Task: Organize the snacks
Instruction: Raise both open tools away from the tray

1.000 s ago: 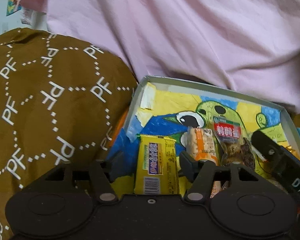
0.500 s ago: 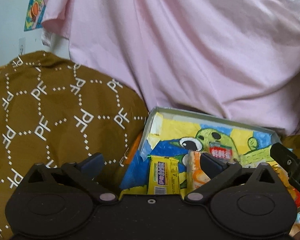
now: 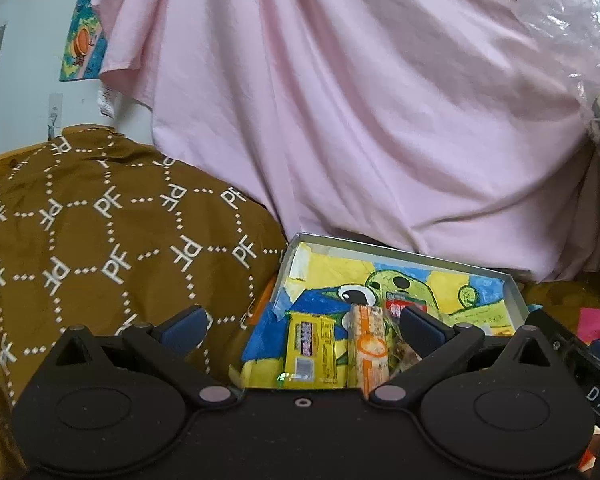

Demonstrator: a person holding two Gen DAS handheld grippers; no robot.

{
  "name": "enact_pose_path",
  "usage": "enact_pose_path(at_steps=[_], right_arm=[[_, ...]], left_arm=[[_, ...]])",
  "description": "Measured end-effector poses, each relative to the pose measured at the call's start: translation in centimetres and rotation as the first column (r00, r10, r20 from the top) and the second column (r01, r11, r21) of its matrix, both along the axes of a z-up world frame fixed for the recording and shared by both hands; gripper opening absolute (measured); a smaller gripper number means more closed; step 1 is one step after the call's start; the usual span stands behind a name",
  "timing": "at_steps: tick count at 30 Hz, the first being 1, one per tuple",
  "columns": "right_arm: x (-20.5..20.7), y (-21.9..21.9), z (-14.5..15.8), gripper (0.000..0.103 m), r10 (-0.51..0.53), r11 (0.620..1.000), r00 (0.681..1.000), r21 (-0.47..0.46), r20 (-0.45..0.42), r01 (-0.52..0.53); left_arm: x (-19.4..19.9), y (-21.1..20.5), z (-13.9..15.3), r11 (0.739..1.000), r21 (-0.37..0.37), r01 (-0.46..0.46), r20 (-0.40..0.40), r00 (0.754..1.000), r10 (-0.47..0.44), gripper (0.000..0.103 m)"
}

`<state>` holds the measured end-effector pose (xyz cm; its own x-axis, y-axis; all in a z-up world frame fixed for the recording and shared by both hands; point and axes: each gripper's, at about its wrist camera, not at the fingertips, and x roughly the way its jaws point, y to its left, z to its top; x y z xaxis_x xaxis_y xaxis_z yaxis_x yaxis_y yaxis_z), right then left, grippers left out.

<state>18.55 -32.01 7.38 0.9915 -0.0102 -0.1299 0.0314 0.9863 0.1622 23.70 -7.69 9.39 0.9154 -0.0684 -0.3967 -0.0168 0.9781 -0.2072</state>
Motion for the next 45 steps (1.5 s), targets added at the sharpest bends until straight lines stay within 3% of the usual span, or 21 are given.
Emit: enact_pose_path(at_steps=[21,36,45], right_arm=[[-10.7,3.0,-2.5,0.103,-0.027,0.991,0.995,-0.133,-0.094,0.014],[-16.9,4.6,-5.2,0.103,-0.050,0.989,0.985,-0.146,-0.168,0.025],[-18.4,4.9,-6.1,0.103,-0.073,0.987,0.981,-0.154,-0.178,0.045]], left_arm=[[-11.9,2.9,-2.7,0.999,0.053,0.009,-0.003,1.000,-0.009,0.102],[-17.4,5.7,-6.3,0.998,0.068,-0.002,-0.027,1.000,0.004,0.102],[-19.2,6.9,-7.9,0.997,0.078,-0.003,-0.035,0.999,0.006,0.102]])
